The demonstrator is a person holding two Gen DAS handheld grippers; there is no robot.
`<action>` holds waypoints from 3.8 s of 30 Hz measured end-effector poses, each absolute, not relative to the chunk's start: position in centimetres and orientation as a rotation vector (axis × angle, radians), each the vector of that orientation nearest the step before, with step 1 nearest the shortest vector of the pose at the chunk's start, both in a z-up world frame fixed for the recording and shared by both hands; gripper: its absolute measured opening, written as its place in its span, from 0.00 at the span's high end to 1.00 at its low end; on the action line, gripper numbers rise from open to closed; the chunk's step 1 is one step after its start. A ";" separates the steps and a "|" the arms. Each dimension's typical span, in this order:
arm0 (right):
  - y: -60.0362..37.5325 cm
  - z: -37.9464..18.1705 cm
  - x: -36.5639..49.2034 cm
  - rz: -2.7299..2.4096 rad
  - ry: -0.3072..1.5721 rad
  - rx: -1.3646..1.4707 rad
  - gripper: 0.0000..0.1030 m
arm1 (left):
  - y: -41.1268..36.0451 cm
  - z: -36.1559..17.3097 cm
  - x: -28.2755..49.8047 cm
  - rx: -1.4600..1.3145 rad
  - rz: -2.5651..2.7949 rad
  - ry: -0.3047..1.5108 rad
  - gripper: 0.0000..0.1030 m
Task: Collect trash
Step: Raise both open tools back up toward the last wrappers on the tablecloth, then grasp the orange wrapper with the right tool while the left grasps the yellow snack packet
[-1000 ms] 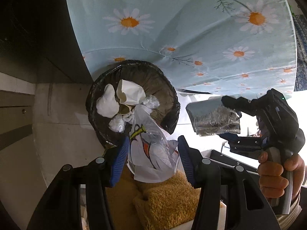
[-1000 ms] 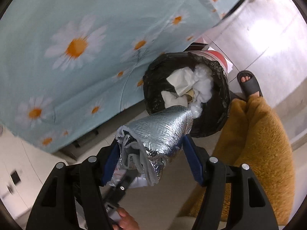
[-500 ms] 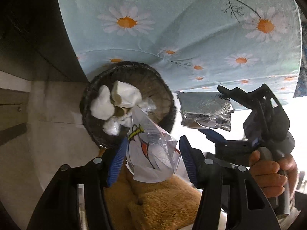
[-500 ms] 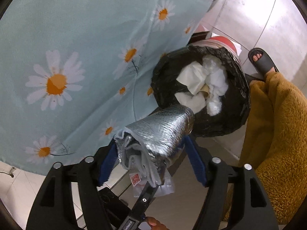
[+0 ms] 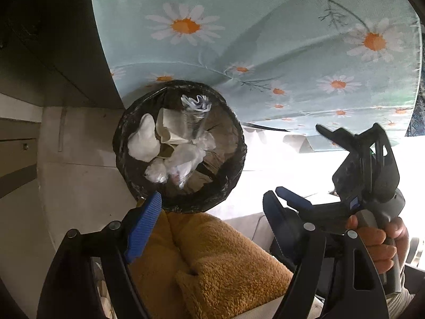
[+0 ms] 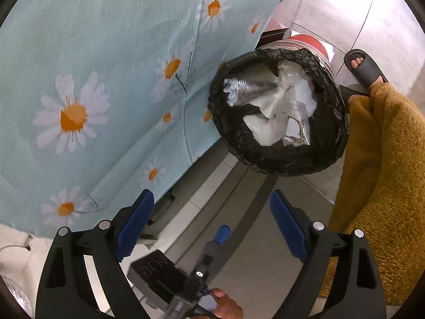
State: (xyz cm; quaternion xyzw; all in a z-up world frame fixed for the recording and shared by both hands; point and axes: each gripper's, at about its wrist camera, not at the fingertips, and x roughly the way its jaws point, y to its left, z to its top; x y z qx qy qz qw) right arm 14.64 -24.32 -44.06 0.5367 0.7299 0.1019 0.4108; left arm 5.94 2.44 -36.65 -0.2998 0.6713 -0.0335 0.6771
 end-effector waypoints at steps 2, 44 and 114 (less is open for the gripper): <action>-24.4 -43.8 14.4 0.259 1.848 1.335 0.15 | 2.7 -36.1 6.0 -0.669 -0.076 1.497 0.26; -19.6 -9.7 19.6 0.621 1.117 0.394 0.15 | 10.0 -10.8 10.5 -0.488 -0.185 0.939 0.26; -20.6 -13.6 37.3 0.782 1.013 0.105 0.60 | 4.2 -10.2 34.5 -0.148 0.029 1.103 0.26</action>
